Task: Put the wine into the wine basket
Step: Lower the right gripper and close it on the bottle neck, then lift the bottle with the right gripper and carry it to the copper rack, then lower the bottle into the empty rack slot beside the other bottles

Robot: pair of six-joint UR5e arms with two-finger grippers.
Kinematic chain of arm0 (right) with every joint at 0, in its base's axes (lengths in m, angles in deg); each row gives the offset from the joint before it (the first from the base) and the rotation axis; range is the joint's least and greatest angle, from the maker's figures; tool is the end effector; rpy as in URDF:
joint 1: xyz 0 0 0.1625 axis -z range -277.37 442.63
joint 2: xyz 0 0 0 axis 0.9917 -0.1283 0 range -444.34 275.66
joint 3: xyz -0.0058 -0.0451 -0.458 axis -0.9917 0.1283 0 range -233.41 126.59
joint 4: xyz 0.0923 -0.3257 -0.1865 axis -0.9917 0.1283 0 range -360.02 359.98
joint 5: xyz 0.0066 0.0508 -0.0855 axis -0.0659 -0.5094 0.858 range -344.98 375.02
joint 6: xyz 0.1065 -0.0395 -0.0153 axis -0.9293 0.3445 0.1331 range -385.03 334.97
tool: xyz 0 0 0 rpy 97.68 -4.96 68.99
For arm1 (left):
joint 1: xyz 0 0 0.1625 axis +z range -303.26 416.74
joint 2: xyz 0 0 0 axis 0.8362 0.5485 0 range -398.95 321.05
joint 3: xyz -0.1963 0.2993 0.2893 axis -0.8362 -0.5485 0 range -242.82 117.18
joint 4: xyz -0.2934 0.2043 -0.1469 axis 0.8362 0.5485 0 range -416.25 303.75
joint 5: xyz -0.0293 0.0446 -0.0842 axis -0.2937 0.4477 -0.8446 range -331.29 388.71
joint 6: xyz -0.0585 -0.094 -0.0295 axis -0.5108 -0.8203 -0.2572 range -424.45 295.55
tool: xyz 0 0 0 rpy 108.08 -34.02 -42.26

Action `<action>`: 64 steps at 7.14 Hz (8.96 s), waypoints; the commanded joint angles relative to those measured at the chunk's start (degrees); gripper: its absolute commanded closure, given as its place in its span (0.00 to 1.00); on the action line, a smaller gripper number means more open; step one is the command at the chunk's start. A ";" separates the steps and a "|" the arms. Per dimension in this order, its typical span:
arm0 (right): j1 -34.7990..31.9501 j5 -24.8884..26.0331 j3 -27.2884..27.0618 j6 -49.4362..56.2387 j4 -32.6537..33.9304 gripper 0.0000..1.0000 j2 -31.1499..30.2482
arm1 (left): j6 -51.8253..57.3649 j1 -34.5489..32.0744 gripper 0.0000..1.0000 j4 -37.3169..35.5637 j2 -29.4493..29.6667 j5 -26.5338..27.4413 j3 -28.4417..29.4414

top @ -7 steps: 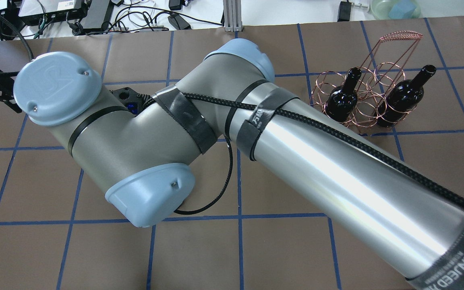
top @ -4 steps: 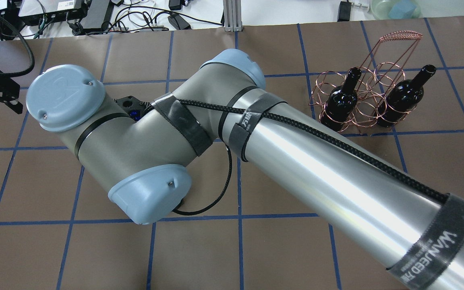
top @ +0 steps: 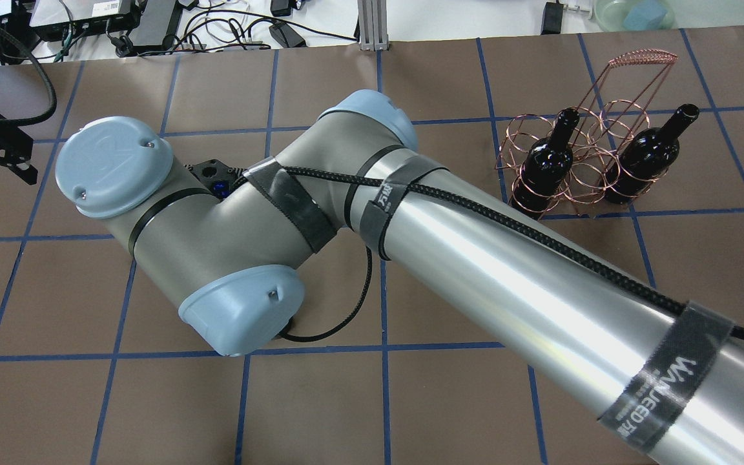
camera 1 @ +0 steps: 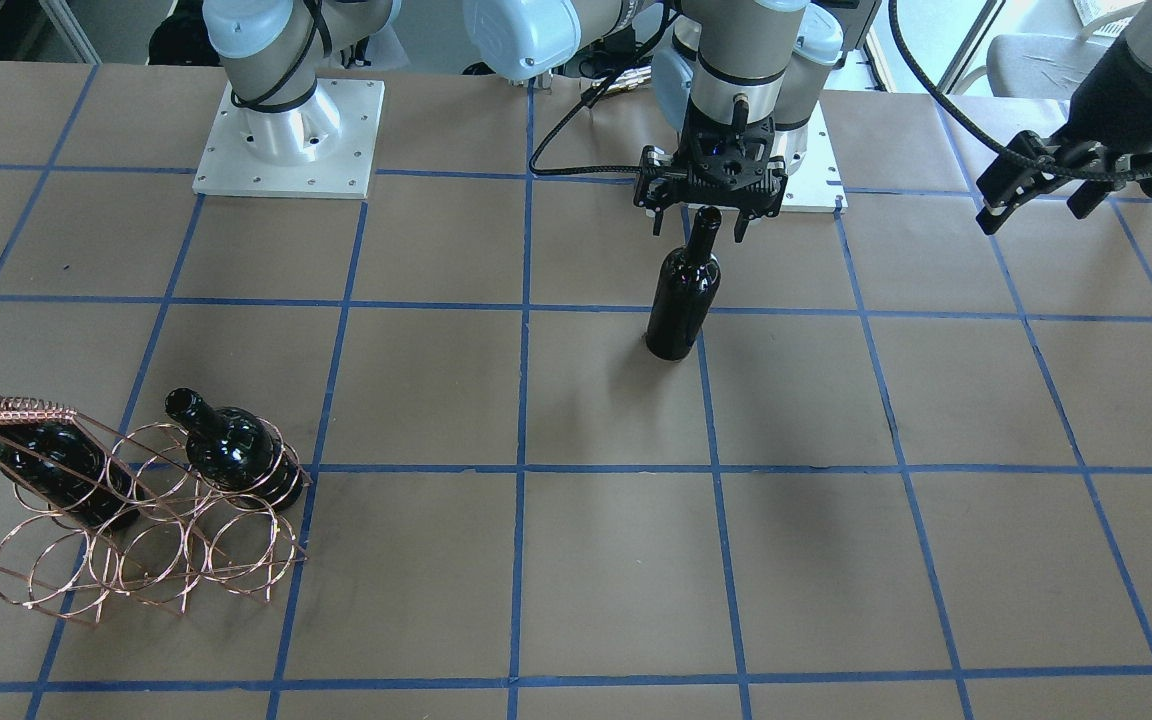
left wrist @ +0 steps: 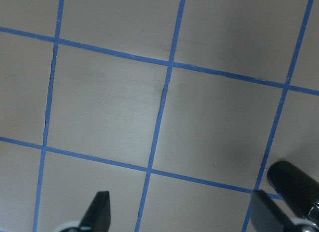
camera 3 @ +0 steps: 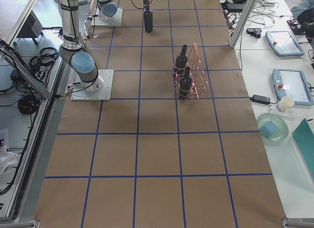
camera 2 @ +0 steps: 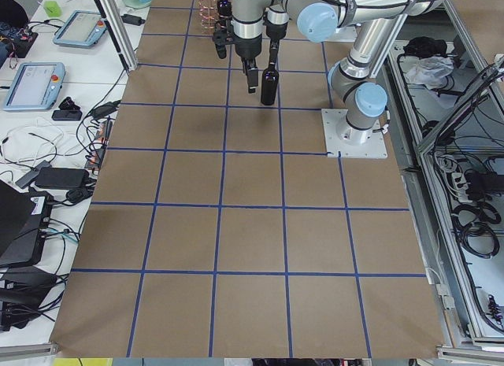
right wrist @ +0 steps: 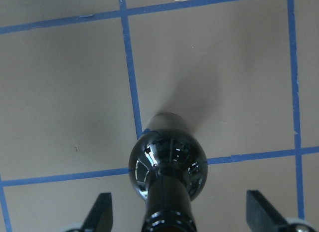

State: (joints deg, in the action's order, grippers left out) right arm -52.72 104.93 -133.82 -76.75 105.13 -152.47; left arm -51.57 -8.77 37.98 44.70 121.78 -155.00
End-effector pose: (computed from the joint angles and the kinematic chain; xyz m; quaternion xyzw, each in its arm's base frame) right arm 0.5429 -0.3485 0.4029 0.0555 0.9981 -0.0160 0.0193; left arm 0.0544 -0.4263 0.5319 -0.1011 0.9945 0.0090 0.0252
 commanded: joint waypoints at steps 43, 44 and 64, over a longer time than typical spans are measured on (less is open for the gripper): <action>56.69 1.41 0.52 78.87 -11.63 1.00 -12.37 | -20.52 -18.61 0.00 -0.02 -2.78 -3.42 -3.88; 56.69 1.32 0.52 78.96 -11.46 1.00 -12.20 | -20.52 -18.61 0.00 -0.10 -2.78 -3.42 -3.88; 57.13 2.20 -2.99 83.53 -9.70 1.00 -8.68 | -20.44 -18.61 0.00 -0.28 -2.61 -4.12 -3.80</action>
State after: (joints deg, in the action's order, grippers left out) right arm 4.41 107.20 -136.38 6.53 94.98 -161.83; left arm -72.09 -27.37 37.68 42.13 117.65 -158.80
